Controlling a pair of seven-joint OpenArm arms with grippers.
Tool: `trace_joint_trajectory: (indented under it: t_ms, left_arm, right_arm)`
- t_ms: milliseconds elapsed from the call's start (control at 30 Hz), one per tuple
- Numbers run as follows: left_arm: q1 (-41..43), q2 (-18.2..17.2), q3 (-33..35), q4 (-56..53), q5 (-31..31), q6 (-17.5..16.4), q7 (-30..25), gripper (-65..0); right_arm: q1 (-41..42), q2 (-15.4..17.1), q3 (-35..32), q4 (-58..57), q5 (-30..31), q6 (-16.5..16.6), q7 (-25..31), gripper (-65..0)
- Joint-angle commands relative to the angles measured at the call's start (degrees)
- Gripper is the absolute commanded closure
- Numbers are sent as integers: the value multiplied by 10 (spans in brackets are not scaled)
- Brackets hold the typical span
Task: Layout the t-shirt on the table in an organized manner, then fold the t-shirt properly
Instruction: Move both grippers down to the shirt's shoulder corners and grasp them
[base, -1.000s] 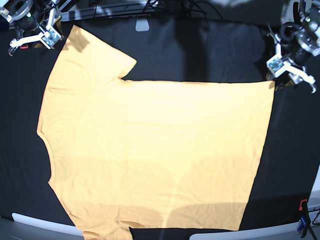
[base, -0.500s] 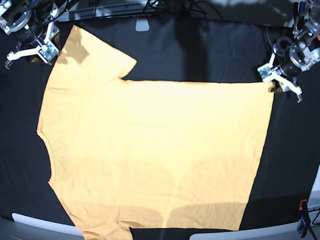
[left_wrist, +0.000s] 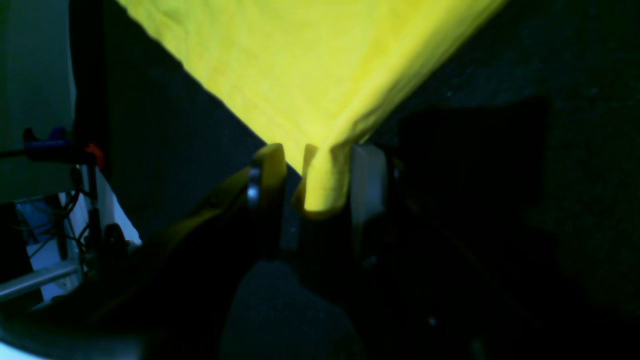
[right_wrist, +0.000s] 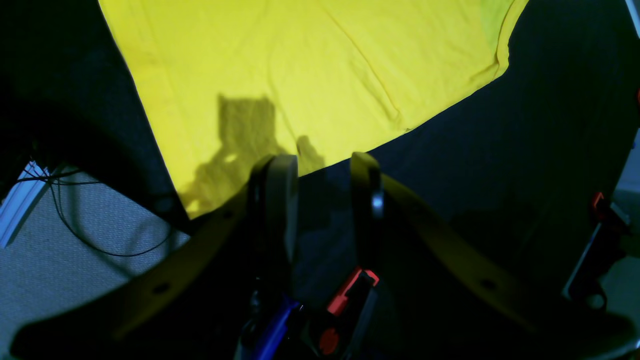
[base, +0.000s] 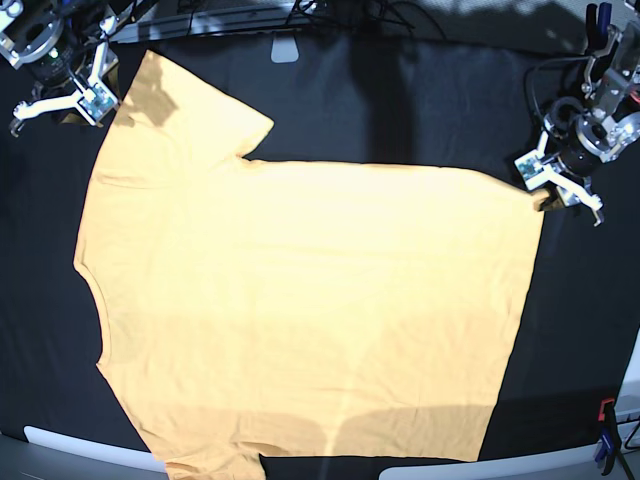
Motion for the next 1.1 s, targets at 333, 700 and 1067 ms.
trace_joint_trajectory:
  t_ms: [333, 700, 1067]
  left_arm:
    - [2, -10, -2, -10, 2, -35, -51, 0]
    - [2, -9, -2, -10, 2, -35, -35, 0]
    - [1, -10, -2, -10, 2, -35, -35, 0]
  right_arm:
    - [-3, 8, 5, 9, -119, -2, 15, -357]
    - [-3, 37, 5, -117, -299, 17, 118, -370]
    - [10, 78, -122, -172, -442, -62, 153, -355]
